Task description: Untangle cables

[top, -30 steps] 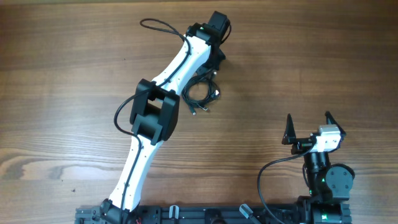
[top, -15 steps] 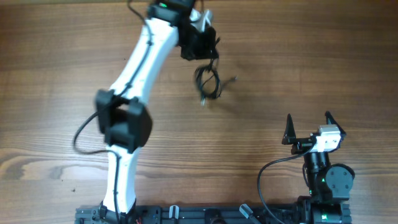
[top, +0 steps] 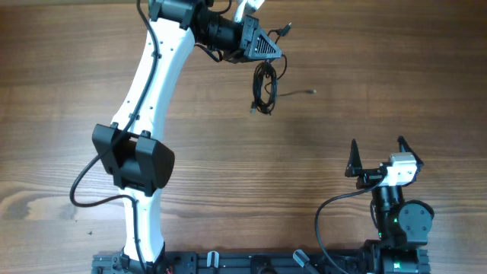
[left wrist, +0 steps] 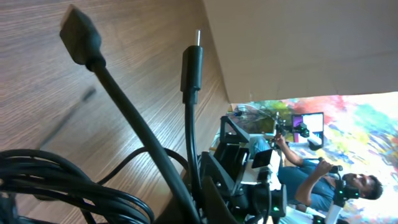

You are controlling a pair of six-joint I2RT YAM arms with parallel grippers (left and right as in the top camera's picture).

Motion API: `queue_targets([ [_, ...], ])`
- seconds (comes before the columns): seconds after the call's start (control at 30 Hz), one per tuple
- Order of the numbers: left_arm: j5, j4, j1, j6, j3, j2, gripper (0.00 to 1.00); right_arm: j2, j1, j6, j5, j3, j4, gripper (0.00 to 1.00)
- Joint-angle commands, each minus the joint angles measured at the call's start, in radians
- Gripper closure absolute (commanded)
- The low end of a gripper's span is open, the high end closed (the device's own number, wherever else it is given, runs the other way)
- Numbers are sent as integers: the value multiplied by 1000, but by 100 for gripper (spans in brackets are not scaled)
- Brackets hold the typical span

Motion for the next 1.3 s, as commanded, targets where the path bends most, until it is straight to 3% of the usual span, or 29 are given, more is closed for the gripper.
queue_targets([
  [0.0,-26,1,1,22,8,-3,96,-7,-1,133,-103,-1,76,0],
  [0.07,-58,-21,1,13,8,-4,96,-7,-1,671,-293,-1,175,0],
  [0.13,-118,-43,1,12,8,-4,96,-7,-1,1148,-352,-1,111,0],
  [0.17,-123,-43,1,12,8,-3,96,-7,-1,1253,-351,-1,97,0],
  [0.3,-116,-59,1,12,8,-4,96,-7,-1,1355,-430,-1,347,0],
  [0.33,-116,-65,1,12,8,-4,96,-5,-1,1272,-488,11,469,0],
  [0.37,-116,-66,1,12,8,-4,96,0,-1,1208,-525,43,480,1],
  [0.5,-115,-64,1,7,8,-4,96,120,-1,867,-478,312,-76,1],
  [0.53,-115,-64,1,4,8,-4,96,197,-1,758,-421,396,-215,0],
  [0.63,-115,-64,1,1,8,-4,96,431,-1,618,-364,554,-376,1],
  [0.8,-115,-48,1,-41,8,-4,96,951,13,524,-392,838,-587,1],
  [0.83,-115,-44,1,-41,8,-4,96,1157,66,418,-342,977,-687,1],
  [0.97,-115,-24,1,-41,8,-4,96,1331,237,361,-75,1137,-722,0],
  [1.07,-115,-10,1,-41,8,-4,96,1326,373,409,68,1198,-602,0],
  [1.27,-16,2,1,-41,8,-4,96,1273,450,423,-523,1197,-222,8],
])
